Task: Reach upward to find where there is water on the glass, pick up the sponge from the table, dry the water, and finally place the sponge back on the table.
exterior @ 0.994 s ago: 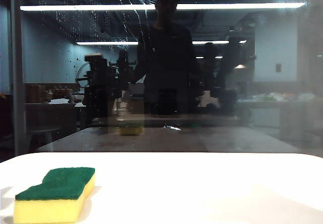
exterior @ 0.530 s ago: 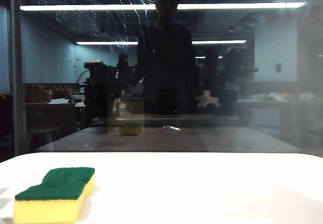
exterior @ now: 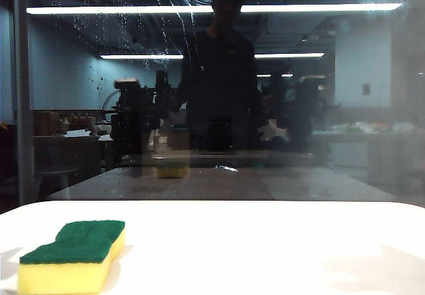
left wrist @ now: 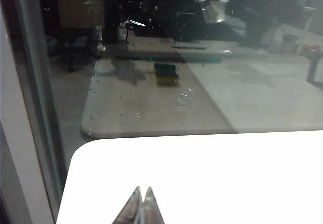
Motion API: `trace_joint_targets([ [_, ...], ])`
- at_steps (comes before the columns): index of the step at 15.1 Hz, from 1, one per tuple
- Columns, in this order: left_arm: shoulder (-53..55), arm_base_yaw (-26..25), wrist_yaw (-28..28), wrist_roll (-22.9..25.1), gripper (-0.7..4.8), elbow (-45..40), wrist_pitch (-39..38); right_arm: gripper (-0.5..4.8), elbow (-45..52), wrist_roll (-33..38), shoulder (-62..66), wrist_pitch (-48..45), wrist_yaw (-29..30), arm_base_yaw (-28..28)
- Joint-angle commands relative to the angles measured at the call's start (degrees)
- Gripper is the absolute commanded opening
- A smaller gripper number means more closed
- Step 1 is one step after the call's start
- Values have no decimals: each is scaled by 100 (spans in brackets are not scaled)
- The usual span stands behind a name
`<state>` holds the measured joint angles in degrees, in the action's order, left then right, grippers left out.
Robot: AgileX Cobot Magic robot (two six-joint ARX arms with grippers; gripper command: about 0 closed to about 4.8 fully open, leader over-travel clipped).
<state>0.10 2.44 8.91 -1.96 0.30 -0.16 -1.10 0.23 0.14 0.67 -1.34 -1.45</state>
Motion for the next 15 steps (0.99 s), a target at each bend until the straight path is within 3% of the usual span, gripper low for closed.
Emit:
trace_joint_targets([
  [1,2,2,33,0,-6,20,74,-5,101,17,0,-92,-7,-2],
  [15,2,2,33,0,-5,17,68,-5,101,17,0,-39,-4,-2],
])
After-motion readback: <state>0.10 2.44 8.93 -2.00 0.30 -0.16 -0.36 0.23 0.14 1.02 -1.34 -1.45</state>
